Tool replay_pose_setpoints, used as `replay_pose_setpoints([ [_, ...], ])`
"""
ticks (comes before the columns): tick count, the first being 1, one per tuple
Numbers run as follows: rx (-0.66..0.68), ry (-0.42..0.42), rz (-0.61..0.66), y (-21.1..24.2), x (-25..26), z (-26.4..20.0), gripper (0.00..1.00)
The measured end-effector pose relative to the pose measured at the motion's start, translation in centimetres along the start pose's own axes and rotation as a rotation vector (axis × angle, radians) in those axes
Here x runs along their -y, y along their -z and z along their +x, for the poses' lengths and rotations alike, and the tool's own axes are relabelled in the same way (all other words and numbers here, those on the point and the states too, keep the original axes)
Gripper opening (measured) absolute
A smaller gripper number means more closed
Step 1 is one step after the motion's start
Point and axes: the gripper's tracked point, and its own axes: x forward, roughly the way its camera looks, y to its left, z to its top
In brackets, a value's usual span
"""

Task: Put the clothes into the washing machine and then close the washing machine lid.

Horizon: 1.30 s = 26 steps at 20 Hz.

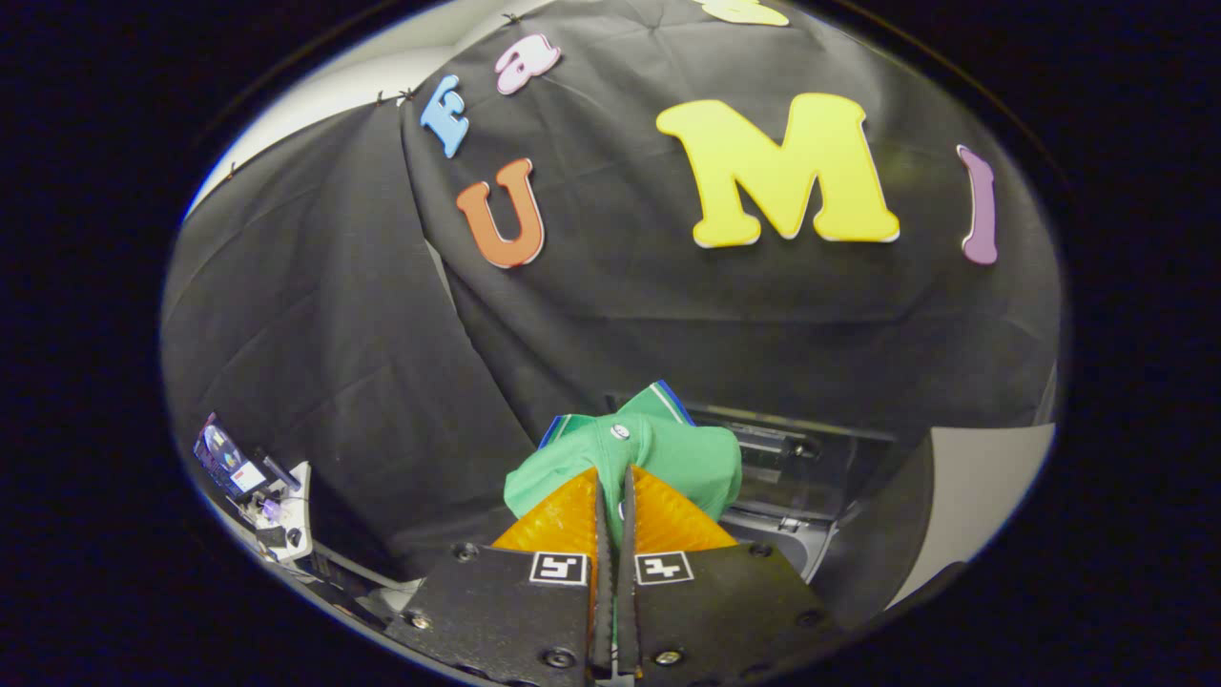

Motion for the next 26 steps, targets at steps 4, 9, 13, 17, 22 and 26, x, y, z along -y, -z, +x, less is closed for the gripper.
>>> replay_pose_setpoints([
  [4, -0.050, 0.038, 0.001, 3.2, 1.0, 3.6, 0.06],
  [9, -0.104, 0.078, 0.017, 6.8, 3.2, 7.9, 0.06],
  [13, -0.148, 0.100, 0.015, 9.3, 4.3, 10.8, 0.06],
  [17, -0.171, 0.145, 0.028, 11.6, 6.4, 13.6, 0.05],
  [22, -0.256, 0.238, 0.075, 15.8, 9.1, 17.6, 0.05],
  [26, -0.346, 0.281, 0.076, 18.9, 9.9, 19.6, 0.05],
])
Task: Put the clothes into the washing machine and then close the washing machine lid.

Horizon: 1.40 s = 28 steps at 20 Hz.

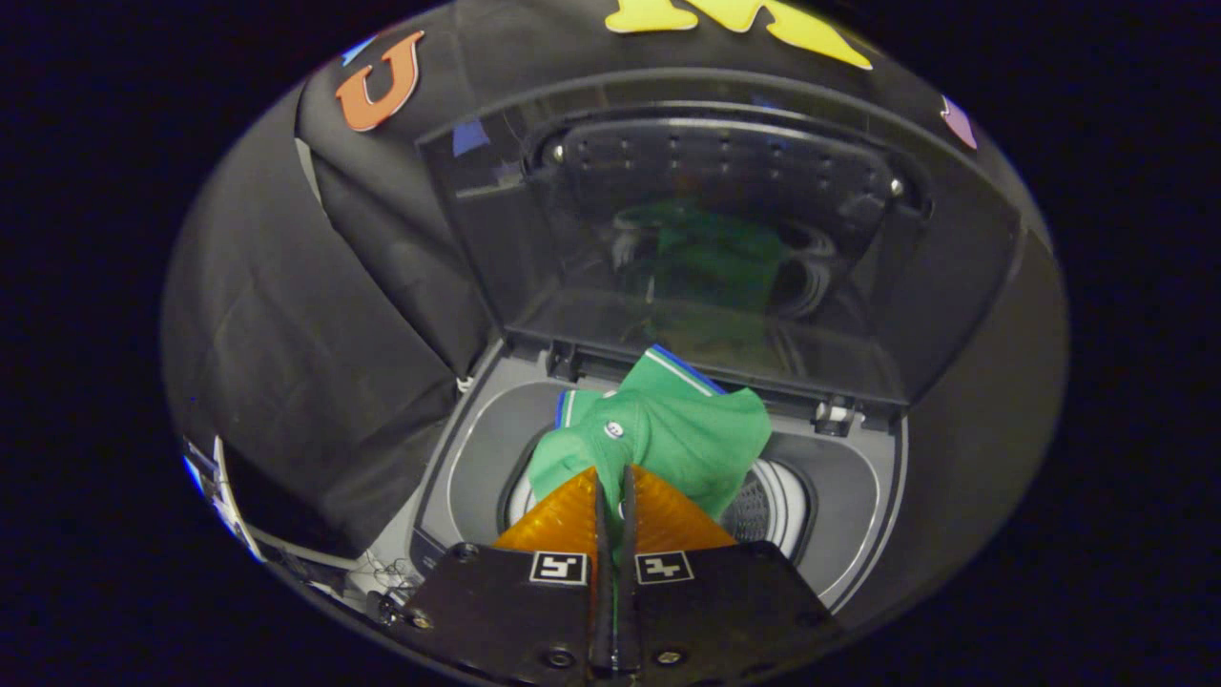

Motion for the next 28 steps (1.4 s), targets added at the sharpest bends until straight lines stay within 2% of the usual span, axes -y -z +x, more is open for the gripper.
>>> replay_pose_setpoints([
  [6, -0.090, 0.048, 0.042, 2.6, 0.9, 2.4, 0.06],
  [14, -0.215, 0.056, 0.128, 5.6, 2.0, 4.9, 0.06],
  [19, -0.234, 0.082, 0.153, 6.6, 2.6, 5.4, 0.06],
  [28, -0.210, 0.100, 0.116, 6.0, 2.8, 5.2, 0.06],
])
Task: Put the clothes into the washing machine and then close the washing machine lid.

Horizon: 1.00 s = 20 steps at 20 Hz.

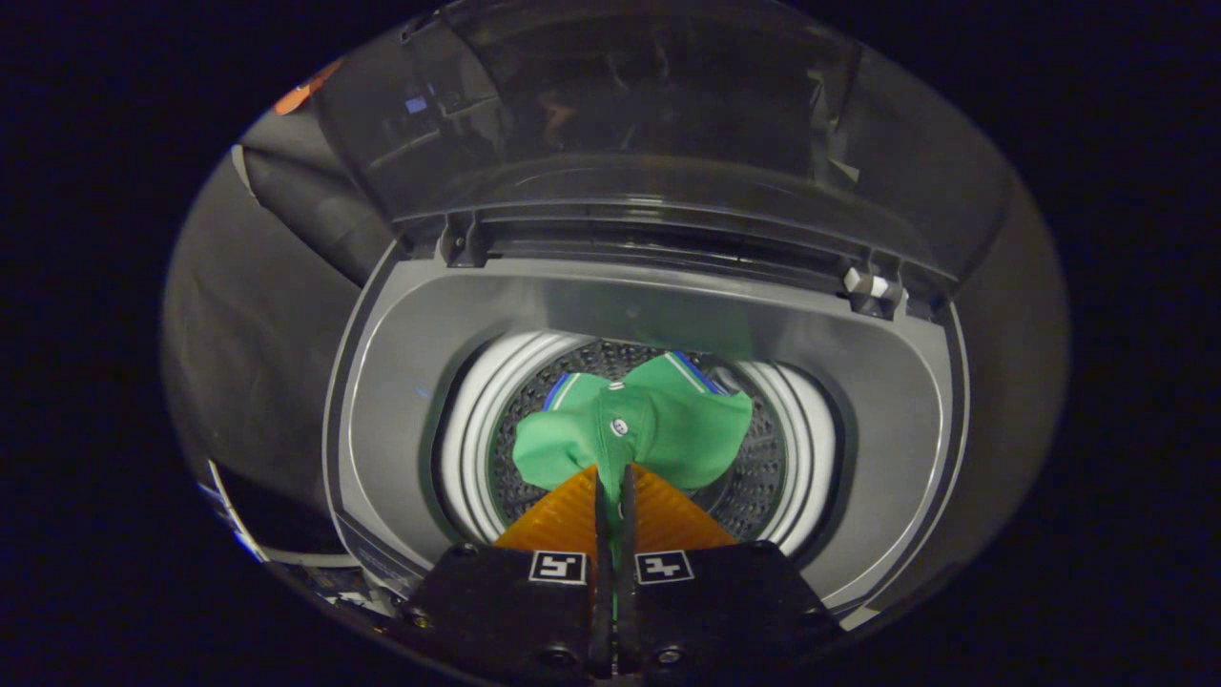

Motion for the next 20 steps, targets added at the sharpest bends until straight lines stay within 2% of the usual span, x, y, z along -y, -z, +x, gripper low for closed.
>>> replay_pose_setpoints([
  [1, 0.006, 0.000, 0.002, 0.0, 0.1, 0.1, 0.06],
  [4, 0.046, 0.014, -0.037, -0.9, 0.3, -0.6, 0.35],
  [7, 0.070, 0.018, -0.110, -1.3, 0.0, -1.7, 0.33],
  [11, 0.061, -0.006, -0.168, -0.7, -0.2, -3.0, 0.55],
  [15, 0.071, -0.042, -0.209, -0.7, -0.5, -5.3, 0.53],
  [18, 0.142, -0.067, -0.251, -2.4, -0.7, -8.3, 0.53],
  [20, 0.175, -0.116, -0.252, -3.8, -1.6, -10.9, 0.53],
])
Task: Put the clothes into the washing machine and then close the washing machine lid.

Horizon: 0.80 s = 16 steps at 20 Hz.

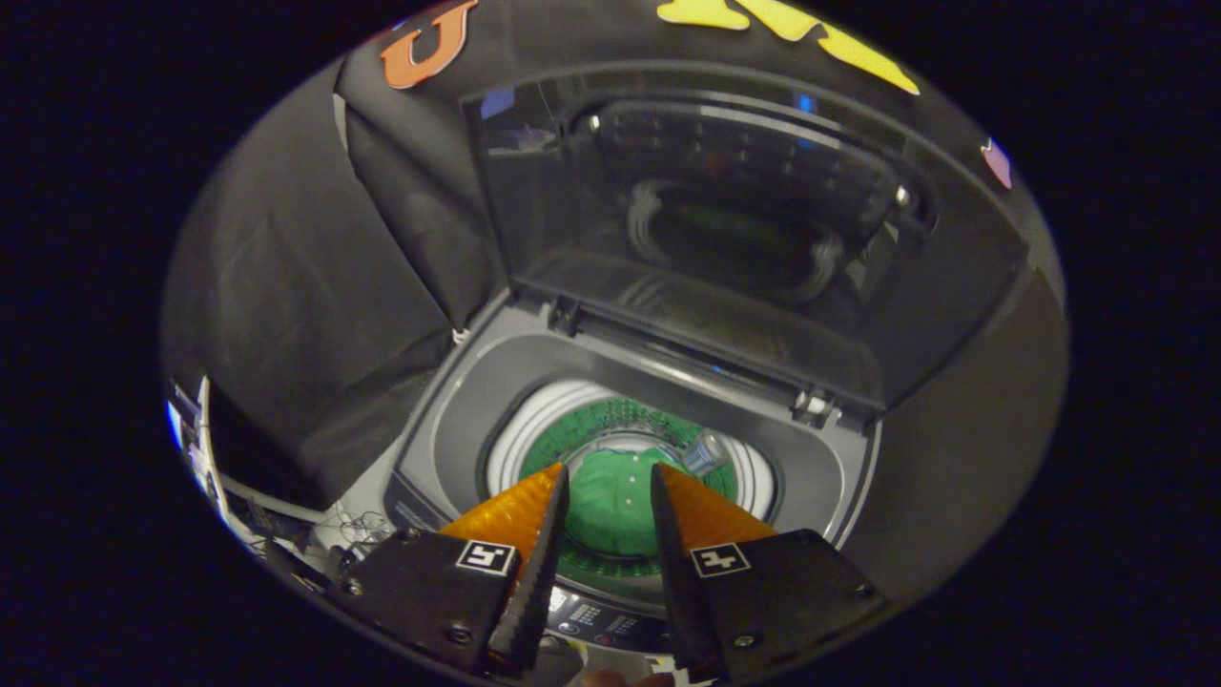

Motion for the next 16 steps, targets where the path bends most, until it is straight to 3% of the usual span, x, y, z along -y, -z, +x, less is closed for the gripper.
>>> replay_pose_setpoints([
  [10, 0.309, -0.128, 0.043, -14.3, -0.5, -13.4, 0.51],
  [13, 0.382, -0.096, 0.061, -18.4, 1.3, -14.4, 0.51],
  [16, 0.415, -0.041, 0.092, -21.3, 3.8, -13.3, 0.62],
])
